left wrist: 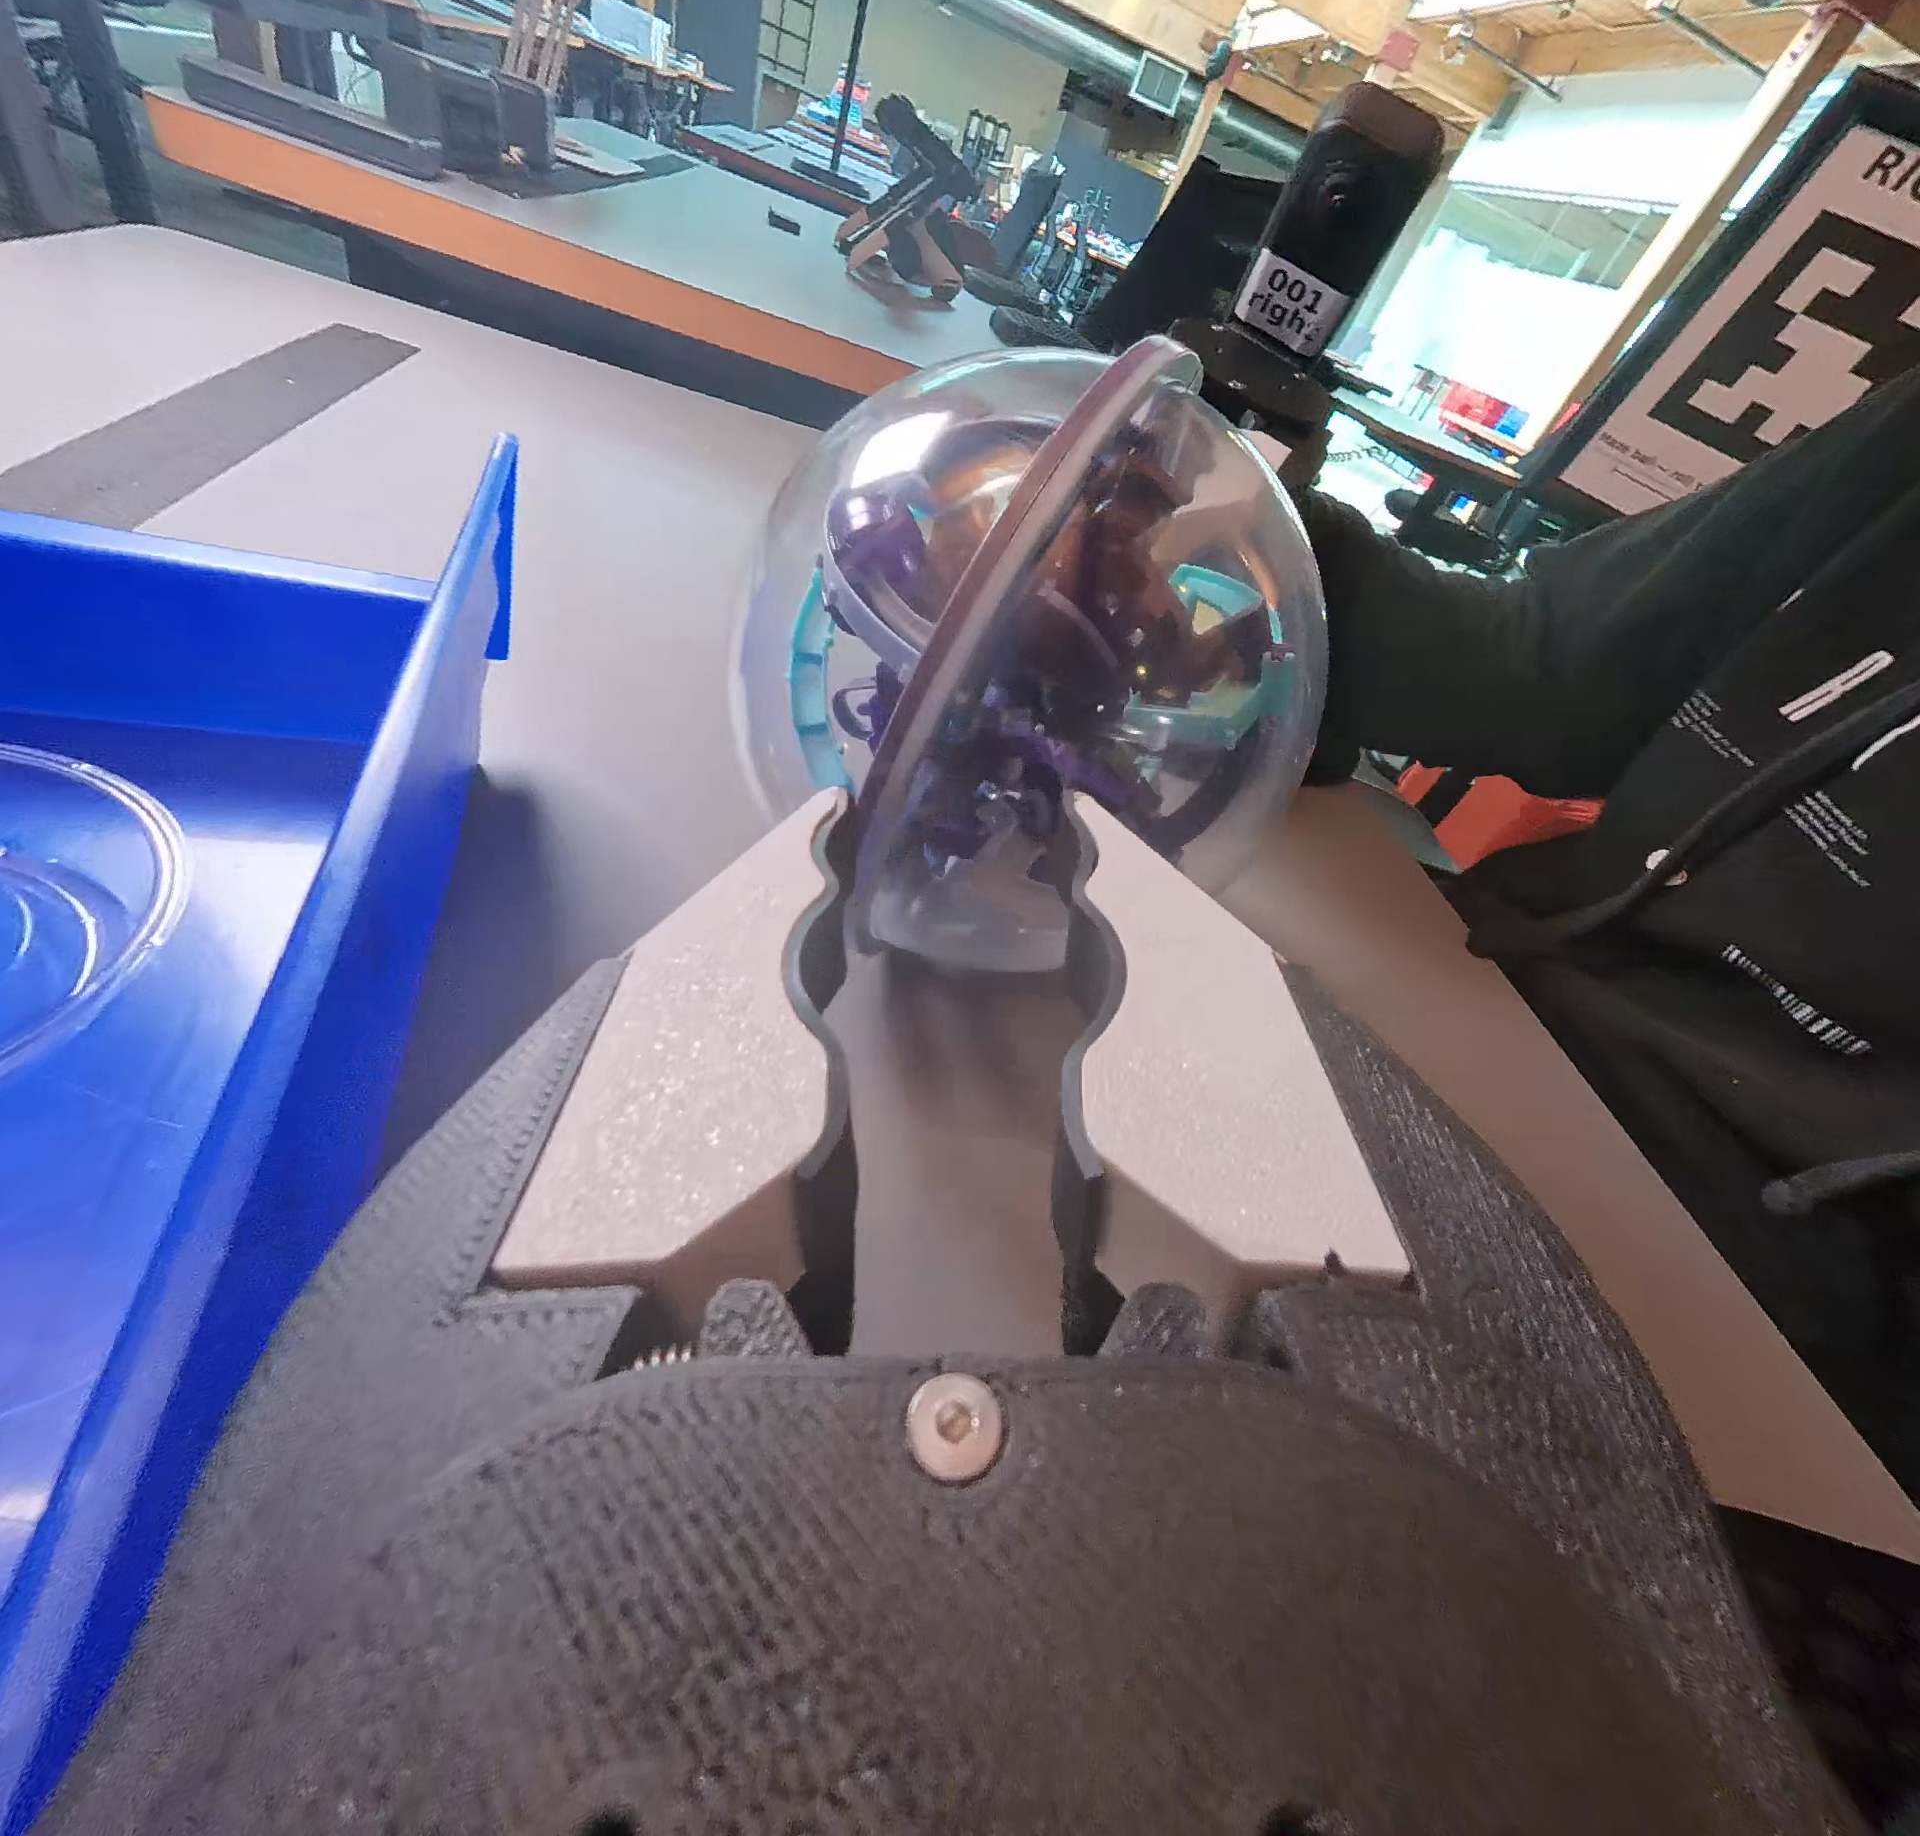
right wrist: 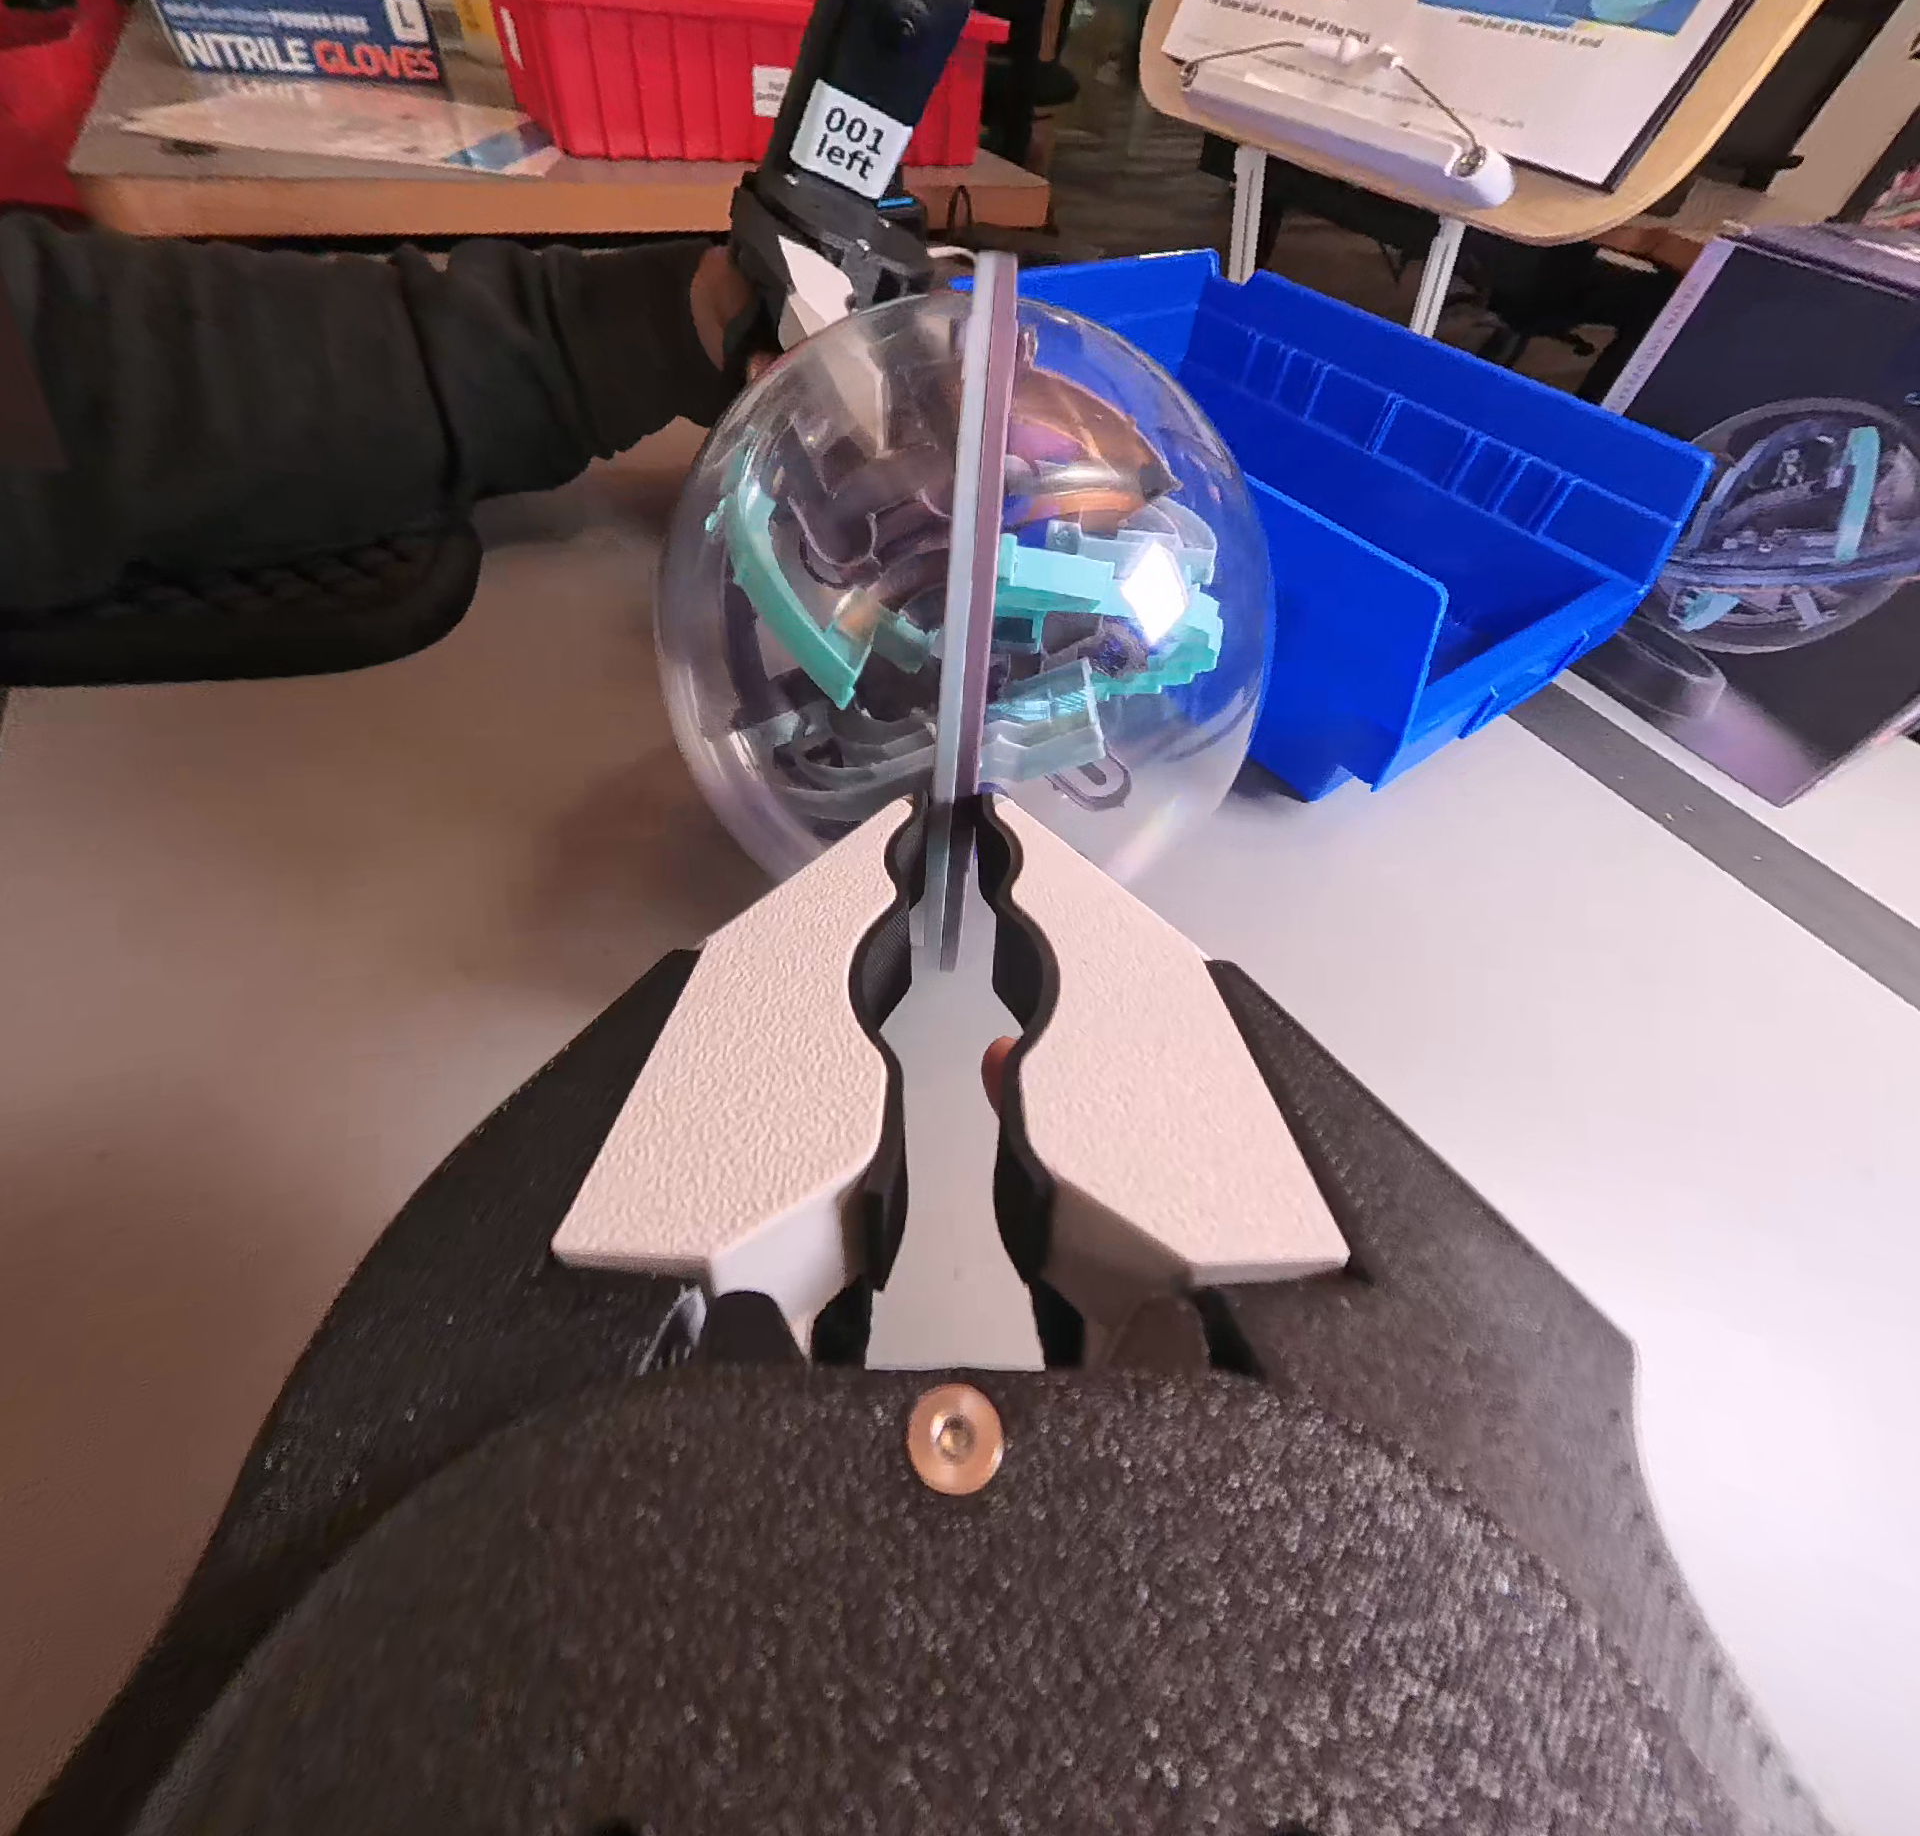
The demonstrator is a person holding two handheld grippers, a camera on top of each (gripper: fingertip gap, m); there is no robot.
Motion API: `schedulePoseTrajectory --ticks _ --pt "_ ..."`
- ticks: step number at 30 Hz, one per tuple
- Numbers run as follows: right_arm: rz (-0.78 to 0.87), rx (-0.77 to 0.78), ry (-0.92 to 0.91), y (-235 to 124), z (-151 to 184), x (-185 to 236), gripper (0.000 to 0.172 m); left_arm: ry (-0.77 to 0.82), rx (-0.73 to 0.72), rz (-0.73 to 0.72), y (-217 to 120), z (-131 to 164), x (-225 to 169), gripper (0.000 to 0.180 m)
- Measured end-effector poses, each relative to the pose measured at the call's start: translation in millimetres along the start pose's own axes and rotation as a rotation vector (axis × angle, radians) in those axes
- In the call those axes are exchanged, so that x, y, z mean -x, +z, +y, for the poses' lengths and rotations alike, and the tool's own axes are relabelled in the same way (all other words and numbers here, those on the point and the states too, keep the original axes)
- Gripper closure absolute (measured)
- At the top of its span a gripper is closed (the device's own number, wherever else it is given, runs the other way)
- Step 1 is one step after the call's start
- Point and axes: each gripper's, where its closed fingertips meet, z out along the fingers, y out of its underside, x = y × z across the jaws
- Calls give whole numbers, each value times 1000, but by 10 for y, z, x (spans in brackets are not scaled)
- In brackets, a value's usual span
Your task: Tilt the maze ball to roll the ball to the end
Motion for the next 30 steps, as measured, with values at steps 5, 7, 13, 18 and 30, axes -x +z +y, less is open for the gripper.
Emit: schedulePoseTrajectory --ticks 5,7,13,18,30 --pt "-84 31 -1 -28 21 -70 165 28 21 47 81 8 -103 139" --pt "-118 30 24 -46 8 -110 165 28 38 60 106 32 -124 141" --pt "-157 63 13 -53 -19 -179 165 23 42 66 125 70 -115 145" --pt "-170 93 -5 -42 -47 -185 165 13 47 72 116 97 -110 148" --pt "-181 126 -30 -24 -139 -199 165 3 78 78 123 167 -96 149"
